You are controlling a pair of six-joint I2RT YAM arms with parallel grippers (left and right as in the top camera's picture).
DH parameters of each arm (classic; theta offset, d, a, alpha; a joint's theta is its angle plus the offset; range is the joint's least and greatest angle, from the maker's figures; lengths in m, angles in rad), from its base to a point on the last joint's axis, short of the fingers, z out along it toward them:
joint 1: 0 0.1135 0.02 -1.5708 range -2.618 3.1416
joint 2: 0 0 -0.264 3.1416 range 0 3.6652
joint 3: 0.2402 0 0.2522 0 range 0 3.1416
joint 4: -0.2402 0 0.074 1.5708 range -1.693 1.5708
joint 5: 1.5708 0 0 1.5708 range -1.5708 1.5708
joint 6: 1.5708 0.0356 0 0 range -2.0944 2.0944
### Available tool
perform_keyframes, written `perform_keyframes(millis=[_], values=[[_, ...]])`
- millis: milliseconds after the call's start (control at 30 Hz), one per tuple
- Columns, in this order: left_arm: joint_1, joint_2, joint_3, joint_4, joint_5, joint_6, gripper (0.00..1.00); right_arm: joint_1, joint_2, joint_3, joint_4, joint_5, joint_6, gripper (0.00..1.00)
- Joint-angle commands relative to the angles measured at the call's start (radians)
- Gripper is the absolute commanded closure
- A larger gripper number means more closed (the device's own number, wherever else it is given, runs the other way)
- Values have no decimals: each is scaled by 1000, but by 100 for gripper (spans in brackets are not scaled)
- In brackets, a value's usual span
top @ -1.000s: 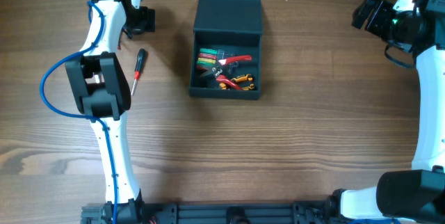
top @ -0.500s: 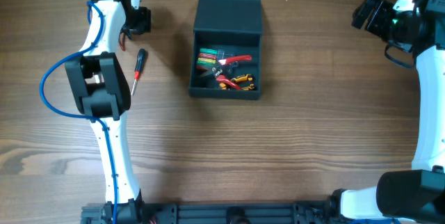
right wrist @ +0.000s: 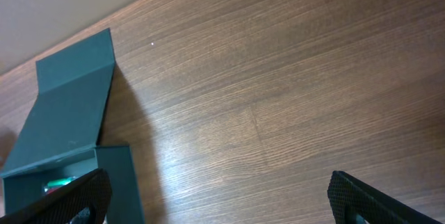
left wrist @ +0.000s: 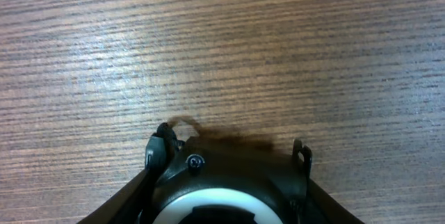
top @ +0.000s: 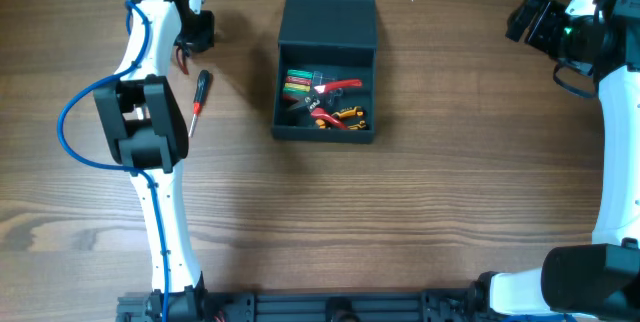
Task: Pack container
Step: 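Carry the tape measure into the green box with the left gripper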
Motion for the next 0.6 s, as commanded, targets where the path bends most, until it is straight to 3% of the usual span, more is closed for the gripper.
perform_keyframes(millis=[0, 200, 367, 567], values=[[-29, -14, 8, -32, 23, -3, 67, 0, 15, -4, 1, -8, 18, 0], [-55, -110, 8, -62, 22, -3, 74, 0, 15, -4, 1, -8, 18, 0], [-81, -235, 8, -142, 19, -3, 96, 0, 15, -4, 1, -8, 18, 0], [-145, -404, 8, -241, 19, 1, 96, 0, 15, -4, 1, -8, 18, 0]])
